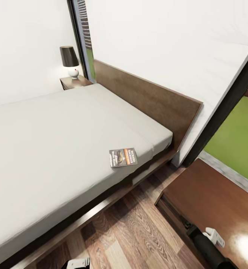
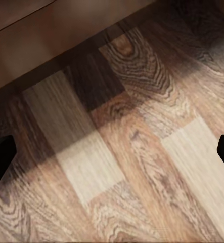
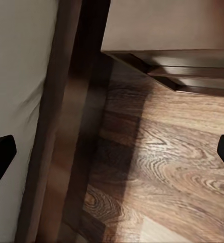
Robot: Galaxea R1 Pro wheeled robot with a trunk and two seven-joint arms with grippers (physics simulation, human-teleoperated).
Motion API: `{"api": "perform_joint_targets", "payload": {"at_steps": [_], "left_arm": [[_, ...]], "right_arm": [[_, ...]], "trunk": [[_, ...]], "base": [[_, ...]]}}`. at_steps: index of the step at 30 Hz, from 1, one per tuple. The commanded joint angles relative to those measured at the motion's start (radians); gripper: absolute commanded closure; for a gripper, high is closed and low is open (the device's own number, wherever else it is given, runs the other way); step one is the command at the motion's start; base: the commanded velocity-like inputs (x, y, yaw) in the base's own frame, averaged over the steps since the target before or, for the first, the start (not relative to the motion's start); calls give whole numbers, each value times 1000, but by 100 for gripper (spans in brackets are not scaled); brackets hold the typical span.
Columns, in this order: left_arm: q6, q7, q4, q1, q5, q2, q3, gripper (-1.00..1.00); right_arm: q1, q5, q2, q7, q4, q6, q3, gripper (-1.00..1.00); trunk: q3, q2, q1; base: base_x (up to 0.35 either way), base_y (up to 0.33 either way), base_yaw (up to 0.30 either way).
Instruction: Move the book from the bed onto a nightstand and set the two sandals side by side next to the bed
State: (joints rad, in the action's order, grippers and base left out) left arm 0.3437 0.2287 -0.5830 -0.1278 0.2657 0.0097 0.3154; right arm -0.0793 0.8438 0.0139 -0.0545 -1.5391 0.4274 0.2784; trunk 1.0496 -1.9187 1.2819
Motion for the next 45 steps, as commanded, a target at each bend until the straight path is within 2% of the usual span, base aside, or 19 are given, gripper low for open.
{"api": "perform_joint_targets", "payload": {"at_steps": [1, 3, 8, 32, 45], "left_arm": [[4, 8, 0, -1, 6, 1, 8, -100], [4, 9, 0, -1, 6, 1, 8, -100], [4, 12, 0, -1, 6, 1, 8, -100], [4, 13, 3, -1, 6, 1, 8, -100], [4, 12, 3, -1, 6, 1, 8, -100]], "right_arm": [[0, 11, 0, -4, -1, 6, 5, -100], [0, 31, -5, -5, 0, 6, 11, -100], [1, 50, -16, -3, -1, 2, 17, -100], [0, 55, -18, -4, 2, -8, 18, -100], [0, 56, -19, -6, 3, -9, 18, -100]], "trunk": [[2, -7, 4], [5, -21, 12], [12, -56, 31], [48, -224, 123], [27, -224, 123]], "base": [[0, 0, 0], [0, 0, 0], [0, 0, 0], [0, 0, 88], [0, 0, 84]]}}
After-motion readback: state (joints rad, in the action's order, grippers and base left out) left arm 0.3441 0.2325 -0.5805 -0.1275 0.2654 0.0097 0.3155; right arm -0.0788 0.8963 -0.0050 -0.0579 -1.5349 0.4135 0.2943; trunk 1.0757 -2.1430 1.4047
